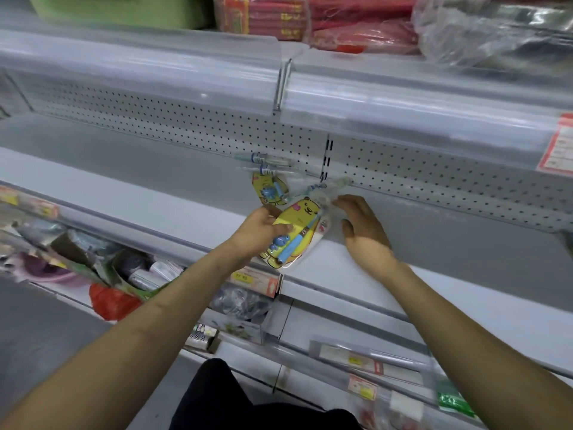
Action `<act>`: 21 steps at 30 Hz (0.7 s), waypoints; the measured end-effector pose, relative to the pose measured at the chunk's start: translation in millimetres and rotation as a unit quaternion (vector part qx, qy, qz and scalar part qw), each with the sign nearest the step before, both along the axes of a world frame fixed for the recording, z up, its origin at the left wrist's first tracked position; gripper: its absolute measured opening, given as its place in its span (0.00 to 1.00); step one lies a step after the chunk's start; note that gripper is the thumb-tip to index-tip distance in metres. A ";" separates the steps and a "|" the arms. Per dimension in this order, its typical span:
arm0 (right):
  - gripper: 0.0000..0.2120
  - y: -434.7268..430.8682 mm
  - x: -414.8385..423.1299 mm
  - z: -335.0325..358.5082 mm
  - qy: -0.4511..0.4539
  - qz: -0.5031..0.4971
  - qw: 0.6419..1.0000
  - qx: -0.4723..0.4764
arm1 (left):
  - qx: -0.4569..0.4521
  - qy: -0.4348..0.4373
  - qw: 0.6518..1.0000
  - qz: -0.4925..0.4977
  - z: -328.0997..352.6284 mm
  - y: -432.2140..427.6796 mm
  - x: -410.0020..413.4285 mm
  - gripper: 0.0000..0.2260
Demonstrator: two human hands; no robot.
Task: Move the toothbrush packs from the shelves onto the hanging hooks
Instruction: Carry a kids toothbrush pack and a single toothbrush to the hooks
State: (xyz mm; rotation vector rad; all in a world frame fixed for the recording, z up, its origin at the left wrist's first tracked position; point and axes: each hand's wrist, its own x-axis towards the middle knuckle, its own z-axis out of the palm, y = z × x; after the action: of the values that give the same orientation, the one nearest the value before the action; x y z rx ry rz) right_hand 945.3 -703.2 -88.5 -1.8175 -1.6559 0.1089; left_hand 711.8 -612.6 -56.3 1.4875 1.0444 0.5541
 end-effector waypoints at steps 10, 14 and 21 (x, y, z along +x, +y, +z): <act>0.27 78.2 -25.4 6.3 -0.042 -0.010 0.986 -0.162 | 0.008 -0.052 0.985 0.162 4.6 29.6 -44.9 0.11; 0.28 92.9 -35.4 16.5 -0.084 -0.022 0.968 -0.235 | 0.003 -0.058 0.984 0.168 3.0 28.2 -54.5 0.06; 0.19 86.9 -43.2 8.7 -0.052 -0.049 0.977 -0.201 | 0.002 -0.053 0.982 0.183 10.3 29.0 -69.5 0.06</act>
State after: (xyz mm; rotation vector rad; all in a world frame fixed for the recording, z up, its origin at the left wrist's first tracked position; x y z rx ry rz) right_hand 902.0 -616.3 -79.8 -2.2365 -1.7042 0.3317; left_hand 642.3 -583.6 -46.0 1.2583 1.2402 0.8852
